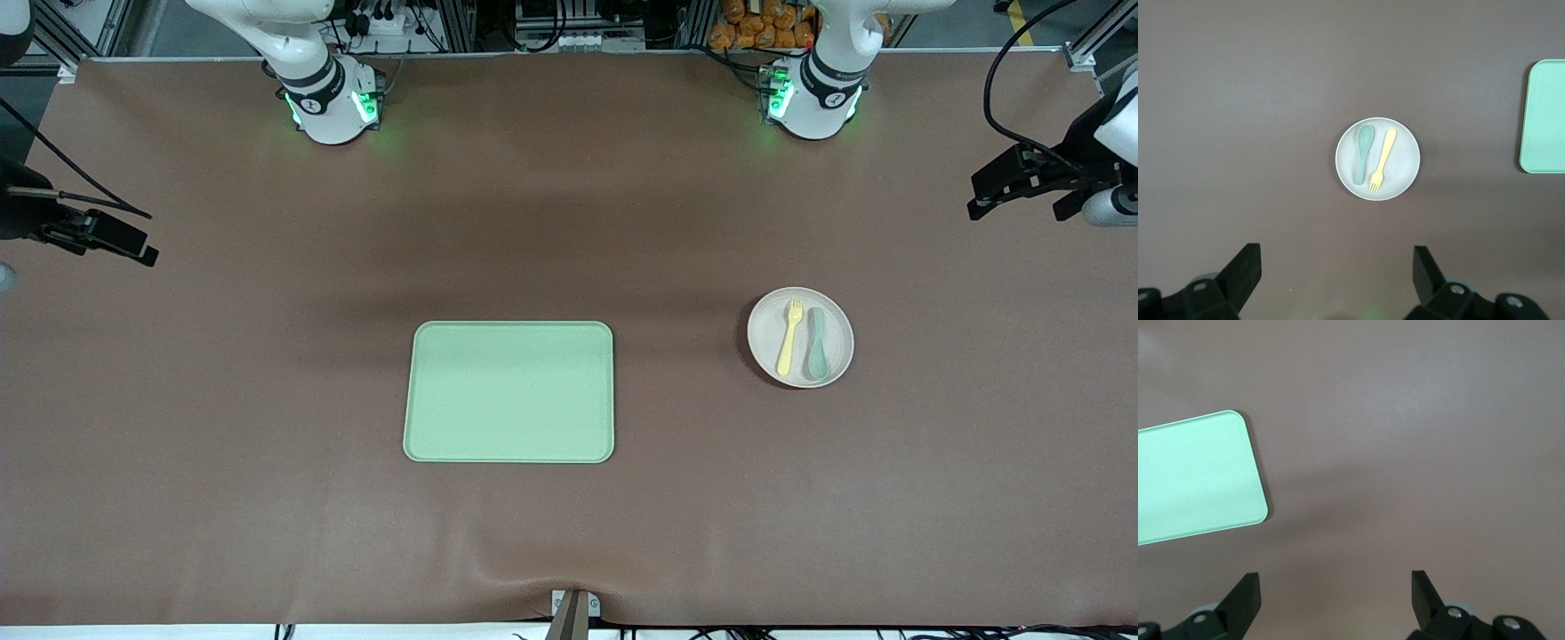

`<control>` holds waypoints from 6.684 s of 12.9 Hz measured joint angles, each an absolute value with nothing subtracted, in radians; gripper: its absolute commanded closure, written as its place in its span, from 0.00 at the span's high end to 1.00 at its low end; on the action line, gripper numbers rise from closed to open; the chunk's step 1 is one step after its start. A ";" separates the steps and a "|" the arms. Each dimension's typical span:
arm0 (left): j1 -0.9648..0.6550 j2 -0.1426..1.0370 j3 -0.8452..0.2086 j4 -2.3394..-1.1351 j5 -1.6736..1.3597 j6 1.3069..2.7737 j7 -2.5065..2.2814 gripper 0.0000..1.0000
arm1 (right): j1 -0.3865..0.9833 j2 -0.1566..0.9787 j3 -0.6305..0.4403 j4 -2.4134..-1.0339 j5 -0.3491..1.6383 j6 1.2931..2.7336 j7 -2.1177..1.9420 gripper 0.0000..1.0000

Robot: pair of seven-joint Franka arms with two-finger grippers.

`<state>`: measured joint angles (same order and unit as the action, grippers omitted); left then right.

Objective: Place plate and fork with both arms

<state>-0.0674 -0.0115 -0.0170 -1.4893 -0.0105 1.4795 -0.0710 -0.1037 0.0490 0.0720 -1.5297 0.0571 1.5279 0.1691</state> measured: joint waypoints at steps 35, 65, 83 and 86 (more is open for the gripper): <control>0.131 0.390 -0.015 -2.174 -0.504 2.400 0.452 0.60 | -0.104 0.051 0.079 -1.529 0.057 1.530 0.169 1.00; -0.087 0.496 -0.079 -1.840 -0.472 2.315 0.172 0.00 | -0.109 0.056 0.074 -1.529 0.062 1.527 0.090 1.00; -0.515 0.862 -0.074 -1.333 -0.419 2.310 -0.427 0.00 | -0.115 0.057 0.073 -1.529 0.065 1.526 0.083 1.00; -0.527 0.877 -0.073 -1.332 -0.419 2.320 -0.428 0.00 | -0.115 0.057 0.073 -1.529 0.065 1.526 0.082 1.00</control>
<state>-0.5271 0.8773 -0.0733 -1.3316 -0.4187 2.3197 -0.4277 -0.1153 0.0568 0.0727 -1.5288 0.0648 1.5260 0.0821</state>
